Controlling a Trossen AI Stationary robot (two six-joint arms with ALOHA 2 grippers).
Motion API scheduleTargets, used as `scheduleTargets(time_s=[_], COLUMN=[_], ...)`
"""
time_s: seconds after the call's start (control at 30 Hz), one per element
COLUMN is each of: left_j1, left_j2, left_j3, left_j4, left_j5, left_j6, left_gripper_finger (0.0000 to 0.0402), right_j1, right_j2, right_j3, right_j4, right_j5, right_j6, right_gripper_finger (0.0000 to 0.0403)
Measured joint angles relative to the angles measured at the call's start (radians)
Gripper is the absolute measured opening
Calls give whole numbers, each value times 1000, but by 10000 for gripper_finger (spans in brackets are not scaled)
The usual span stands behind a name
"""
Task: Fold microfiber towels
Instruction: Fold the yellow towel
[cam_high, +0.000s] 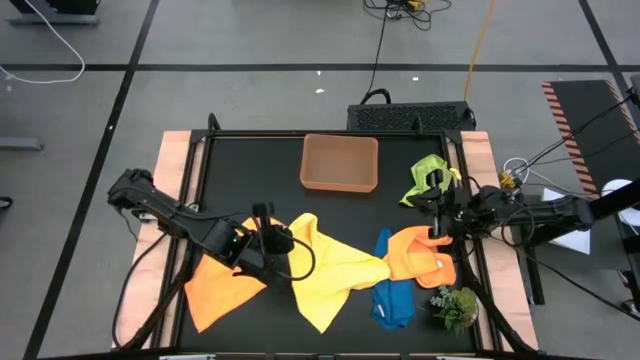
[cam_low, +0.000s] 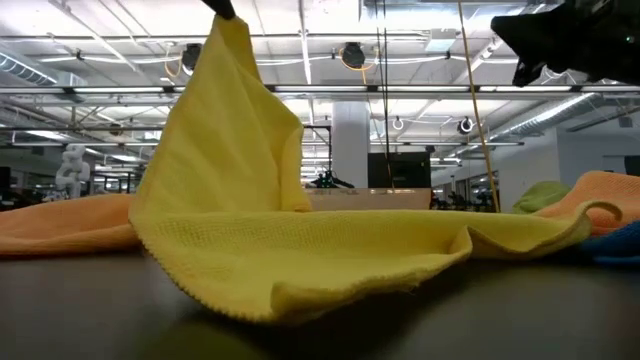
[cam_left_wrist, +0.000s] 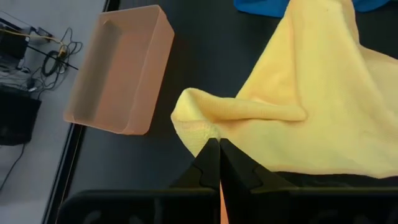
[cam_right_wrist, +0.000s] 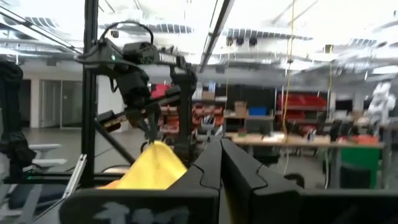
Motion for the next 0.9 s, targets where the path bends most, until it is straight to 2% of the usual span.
scheduleTargets(time_s=[0.2,0.47,0.7,0.9], left_j1=[1,9,38,42], left_j2=[0,0,0,0], left_j3=[0,0,0,0], left_j4=[9,84,101,102], left_j5=[-1,-1,7,8], left_j6=[3,75,80,80], left_gripper_finger=[0,0,0,0], right_j1=[0,0,25,59], right_j2=[144,410,650,892], right_j3=[0,0,50,182], right_j4=[38,242,301,307], right_j5=[-1,-1,-4,-2], right_j6=[95,139,146,146], right_gripper_finger=[0,4,54,100])
